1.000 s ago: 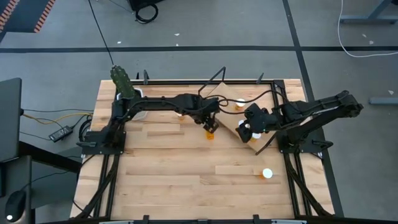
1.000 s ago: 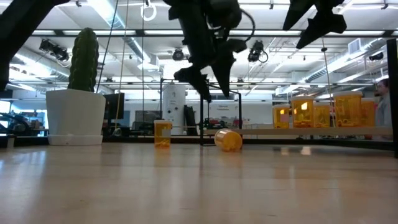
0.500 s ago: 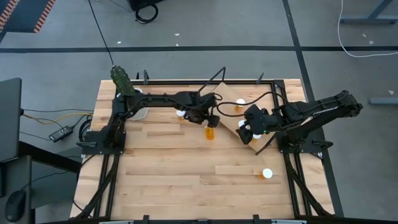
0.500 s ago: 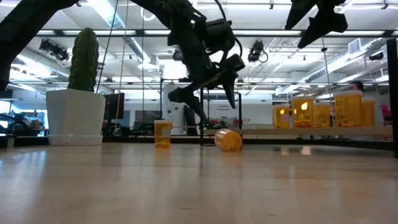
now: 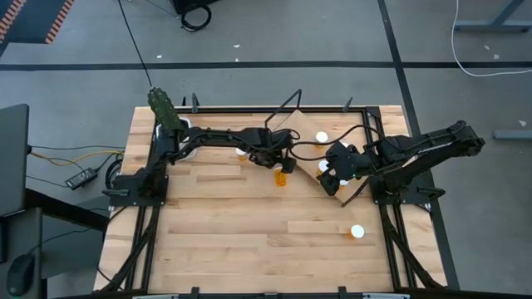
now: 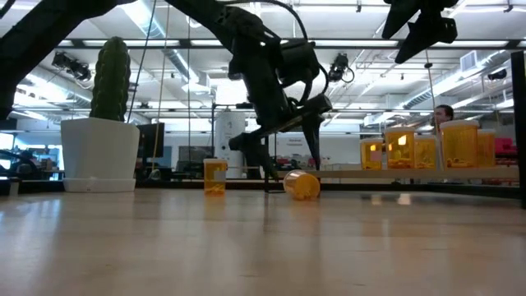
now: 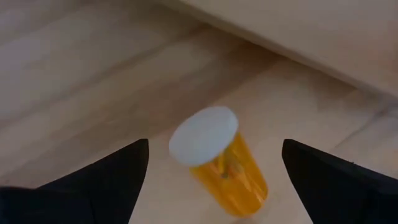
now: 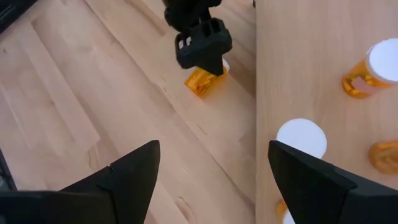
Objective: Pick and place medicine bottles onto shelf by color
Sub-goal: Put the orange pill bottle on the shelf aligned with the middle left orange pill bottle
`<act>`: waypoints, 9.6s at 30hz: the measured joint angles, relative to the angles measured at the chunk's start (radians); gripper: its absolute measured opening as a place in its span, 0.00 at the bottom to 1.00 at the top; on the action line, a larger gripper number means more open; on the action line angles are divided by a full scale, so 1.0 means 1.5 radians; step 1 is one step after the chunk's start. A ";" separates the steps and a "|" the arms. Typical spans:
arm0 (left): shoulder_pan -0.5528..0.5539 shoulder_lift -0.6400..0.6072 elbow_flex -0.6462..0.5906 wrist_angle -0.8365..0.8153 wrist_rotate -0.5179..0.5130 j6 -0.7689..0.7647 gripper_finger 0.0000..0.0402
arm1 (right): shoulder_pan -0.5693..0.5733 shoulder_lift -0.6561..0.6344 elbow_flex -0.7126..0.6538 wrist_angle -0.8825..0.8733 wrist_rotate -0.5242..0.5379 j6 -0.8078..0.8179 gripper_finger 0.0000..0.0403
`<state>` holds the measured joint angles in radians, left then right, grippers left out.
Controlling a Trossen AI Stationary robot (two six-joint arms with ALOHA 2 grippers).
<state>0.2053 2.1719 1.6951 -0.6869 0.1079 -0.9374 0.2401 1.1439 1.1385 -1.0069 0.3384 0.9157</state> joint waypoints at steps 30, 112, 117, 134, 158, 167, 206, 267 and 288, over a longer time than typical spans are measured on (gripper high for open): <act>0.005 0.030 -0.001 0.003 0.044 0.064 0.91 | 0.000 0.000 0.000 -0.001 0.003 0.099 0.76; -0.025 0.078 0.122 -0.178 0.172 -0.153 0.92 | 0.000 0.000 0.000 -0.010 0.041 -0.078 0.76; -0.022 0.080 0.121 -0.175 0.148 -0.171 0.92 | -0.002 0.000 0.000 -0.010 0.043 -0.085 0.76; -0.017 0.081 0.121 -0.173 0.137 -0.190 0.81 | -0.002 0.000 0.000 -0.011 0.055 -0.076 0.76; -0.023 0.080 0.076 -0.125 0.160 -0.191 0.54 | -0.001 0.000 0.000 -0.029 0.033 -0.075 0.76; -0.023 0.080 0.076 -0.113 0.148 -0.103 0.50 | -0.001 0.000 0.000 -0.031 0.009 -0.059 0.76; -0.072 -0.128 0.076 0.073 -0.028 0.427 0.50 | -0.021 -0.124 0.000 0.014 0.018 0.113 0.76; -0.071 -0.164 0.076 0.030 -0.021 0.533 0.52 | -0.128 0.016 0.000 0.244 -0.067 -0.222 0.76; -0.072 -0.173 0.077 0.078 0.018 0.541 0.53 | -0.126 0.024 0.001 0.266 -0.059 -0.247 0.76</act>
<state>0.0969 1.9119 1.8103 -0.5702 0.1349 -0.1261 0.0509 1.1797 1.1393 -0.6074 0.2493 0.5457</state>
